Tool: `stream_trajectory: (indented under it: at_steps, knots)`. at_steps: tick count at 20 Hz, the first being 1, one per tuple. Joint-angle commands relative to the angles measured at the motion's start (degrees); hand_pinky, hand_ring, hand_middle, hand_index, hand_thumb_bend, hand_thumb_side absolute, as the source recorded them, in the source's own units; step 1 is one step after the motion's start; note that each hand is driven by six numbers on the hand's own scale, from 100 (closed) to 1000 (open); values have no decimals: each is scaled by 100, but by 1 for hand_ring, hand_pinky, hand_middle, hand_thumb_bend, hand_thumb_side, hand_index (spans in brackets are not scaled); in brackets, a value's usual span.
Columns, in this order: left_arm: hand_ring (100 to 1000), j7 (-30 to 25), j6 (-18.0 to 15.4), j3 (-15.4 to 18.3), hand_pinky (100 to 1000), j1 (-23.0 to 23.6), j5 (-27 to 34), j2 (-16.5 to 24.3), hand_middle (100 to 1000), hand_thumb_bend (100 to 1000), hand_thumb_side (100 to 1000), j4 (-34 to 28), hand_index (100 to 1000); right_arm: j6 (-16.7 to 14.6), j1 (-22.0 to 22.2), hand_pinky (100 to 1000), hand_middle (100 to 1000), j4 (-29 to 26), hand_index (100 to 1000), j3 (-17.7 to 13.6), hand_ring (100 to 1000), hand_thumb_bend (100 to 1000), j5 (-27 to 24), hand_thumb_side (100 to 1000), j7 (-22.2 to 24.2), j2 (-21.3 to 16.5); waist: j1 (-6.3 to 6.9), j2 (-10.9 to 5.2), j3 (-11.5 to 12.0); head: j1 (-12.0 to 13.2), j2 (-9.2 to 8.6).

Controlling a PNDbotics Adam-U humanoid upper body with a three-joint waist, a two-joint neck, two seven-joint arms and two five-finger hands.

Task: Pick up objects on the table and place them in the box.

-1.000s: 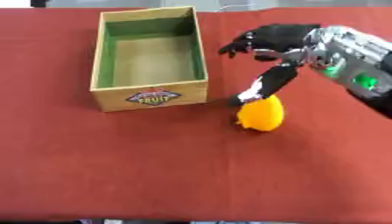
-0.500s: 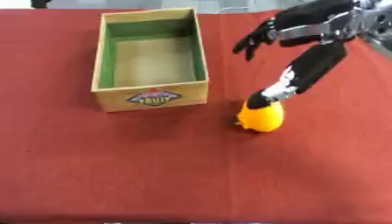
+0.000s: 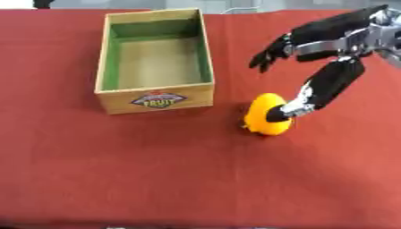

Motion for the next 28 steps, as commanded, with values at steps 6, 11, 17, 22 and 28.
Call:
stream_trajectory:
  at_steps: [6,11,17,22,28]
  knots:
    - [598,-14,-18,34,574,-91,2,120,652,100,896,-108,792,-91,-1,864,819,342,1000,-23,905,421,499,660,-8,22,27,-49,35,-34,-65]
    - [598,-19,-17,36,574,-102,9,115,652,100,896,-108,791,-170,33,864,821,624,1000,80,906,409,708,646,4,122,41,-16,58,-44,-71]
    - [598,-24,-18,37,574,-114,14,111,652,100,896,-108,791,-230,76,861,815,884,1000,243,903,460,598,666,6,193,46,10,68,-55,-74]
    - [598,-28,-20,36,574,-116,16,107,652,100,896,-108,791,-341,106,861,817,1103,1000,313,905,463,637,662,6,228,42,15,71,-57,-79]
    - [598,-40,-25,35,574,-115,14,107,652,100,890,-108,791,-452,109,837,741,1302,1000,340,872,306,719,562,6,248,40,17,74,-61,-81]
